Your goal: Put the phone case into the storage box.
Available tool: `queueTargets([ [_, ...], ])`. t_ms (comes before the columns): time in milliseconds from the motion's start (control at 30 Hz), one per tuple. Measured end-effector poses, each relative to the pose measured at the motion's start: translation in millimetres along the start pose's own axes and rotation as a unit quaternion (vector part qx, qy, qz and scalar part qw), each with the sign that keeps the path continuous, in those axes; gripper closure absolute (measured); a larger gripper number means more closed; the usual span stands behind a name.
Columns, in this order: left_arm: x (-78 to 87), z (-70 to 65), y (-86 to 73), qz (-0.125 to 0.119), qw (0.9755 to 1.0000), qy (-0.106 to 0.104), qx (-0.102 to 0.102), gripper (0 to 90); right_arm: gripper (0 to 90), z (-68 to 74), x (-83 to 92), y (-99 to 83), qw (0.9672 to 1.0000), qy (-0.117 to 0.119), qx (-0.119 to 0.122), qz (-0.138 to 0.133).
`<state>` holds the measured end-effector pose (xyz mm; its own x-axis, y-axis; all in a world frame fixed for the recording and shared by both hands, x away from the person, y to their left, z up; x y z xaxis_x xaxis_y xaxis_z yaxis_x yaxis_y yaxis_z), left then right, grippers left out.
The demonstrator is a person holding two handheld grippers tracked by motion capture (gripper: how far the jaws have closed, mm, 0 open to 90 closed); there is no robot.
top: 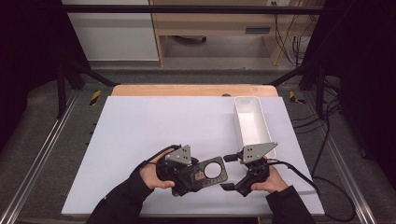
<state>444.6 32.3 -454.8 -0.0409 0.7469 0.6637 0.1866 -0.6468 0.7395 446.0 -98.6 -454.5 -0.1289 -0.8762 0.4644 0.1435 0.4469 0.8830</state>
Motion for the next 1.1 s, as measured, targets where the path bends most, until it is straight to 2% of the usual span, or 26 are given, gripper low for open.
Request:
queueTargets([
  [433,-4.8,-5.9,2.1,-0.001,0.9998,-0.015,-0.011,11.6,6.3,2.9,-5.5,1.8,0.9999,0.012,0.008,0.002],
  [633,-5.4,-8.2,3.9,-0.005,0.9996,-0.020,-0.017,11.6,6.4,5.6,-11.7,2.6,0.9996,0.022,0.014,0.009],
  [1100,-8.6,-11.5,3.3,-0.005,0.9991,-0.030,-0.029,11.6,8.1,10.7,-14.2,3.1,0.9987,0.048,0.019,0.003],
])
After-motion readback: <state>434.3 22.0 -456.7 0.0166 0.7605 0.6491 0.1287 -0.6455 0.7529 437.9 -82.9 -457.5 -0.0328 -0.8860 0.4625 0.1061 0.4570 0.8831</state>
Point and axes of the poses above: each handheld gripper's, and its own axes: x roughly backward along the jaws, y roughly out of its top, z roughly to its left, the point moved 9 cm from there along -x, roughly forward along the jaws, and after that the axes turned 4 degrees about x, right-handed, at the moved point
